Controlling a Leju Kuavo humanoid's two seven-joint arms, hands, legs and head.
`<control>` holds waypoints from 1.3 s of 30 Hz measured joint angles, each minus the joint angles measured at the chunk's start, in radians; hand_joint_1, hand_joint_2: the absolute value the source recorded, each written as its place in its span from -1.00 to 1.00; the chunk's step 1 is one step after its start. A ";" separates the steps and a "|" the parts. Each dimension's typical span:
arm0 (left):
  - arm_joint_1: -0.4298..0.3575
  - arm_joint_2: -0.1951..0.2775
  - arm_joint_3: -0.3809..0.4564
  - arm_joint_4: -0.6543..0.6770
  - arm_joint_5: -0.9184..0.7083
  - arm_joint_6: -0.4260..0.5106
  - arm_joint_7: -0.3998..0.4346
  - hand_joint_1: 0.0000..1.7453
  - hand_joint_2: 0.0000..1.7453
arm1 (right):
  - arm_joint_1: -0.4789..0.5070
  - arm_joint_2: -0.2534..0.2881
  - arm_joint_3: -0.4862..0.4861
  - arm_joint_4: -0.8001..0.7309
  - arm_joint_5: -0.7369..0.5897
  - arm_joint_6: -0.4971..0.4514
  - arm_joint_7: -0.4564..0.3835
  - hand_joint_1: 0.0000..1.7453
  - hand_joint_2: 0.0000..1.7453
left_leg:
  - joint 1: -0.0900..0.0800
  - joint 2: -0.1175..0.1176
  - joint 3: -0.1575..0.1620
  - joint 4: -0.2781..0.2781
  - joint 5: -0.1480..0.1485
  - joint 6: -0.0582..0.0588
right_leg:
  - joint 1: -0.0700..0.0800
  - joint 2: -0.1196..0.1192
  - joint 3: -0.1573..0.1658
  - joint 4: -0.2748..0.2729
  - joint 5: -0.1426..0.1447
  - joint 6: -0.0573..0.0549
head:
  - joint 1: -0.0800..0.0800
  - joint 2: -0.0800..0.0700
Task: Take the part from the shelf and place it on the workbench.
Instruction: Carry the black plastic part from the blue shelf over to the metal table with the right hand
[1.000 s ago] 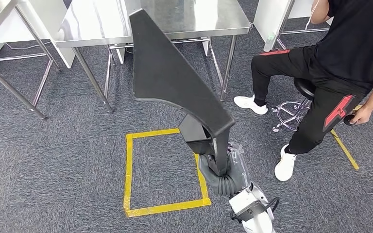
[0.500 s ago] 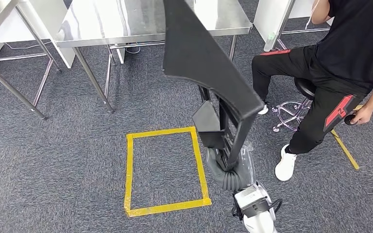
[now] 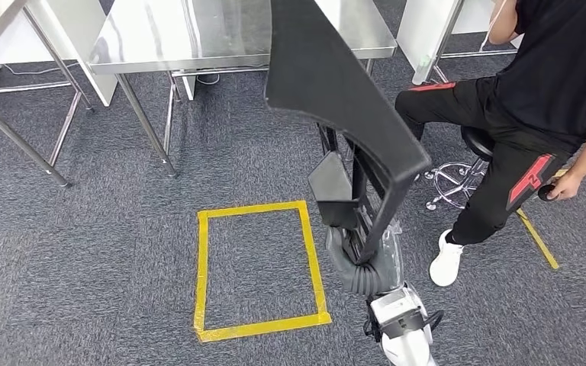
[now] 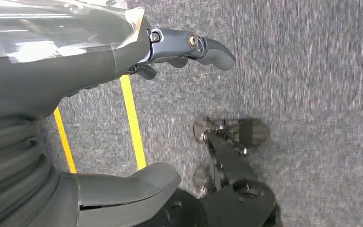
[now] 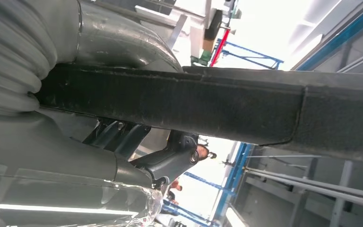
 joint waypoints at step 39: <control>-0.003 -0.015 0.000 0.000 -0.002 0.003 0.016 -1.00 1.00 | -0.018 -0.009 -0.008 0.019 -0.017 -0.014 0.005 1.00 1.00 | -0.011 0.007 0.030 0.039 -0.058 0.003 | 0.008 -0.002 0.044 -0.162 0.112 0.055 | 0.004 0.000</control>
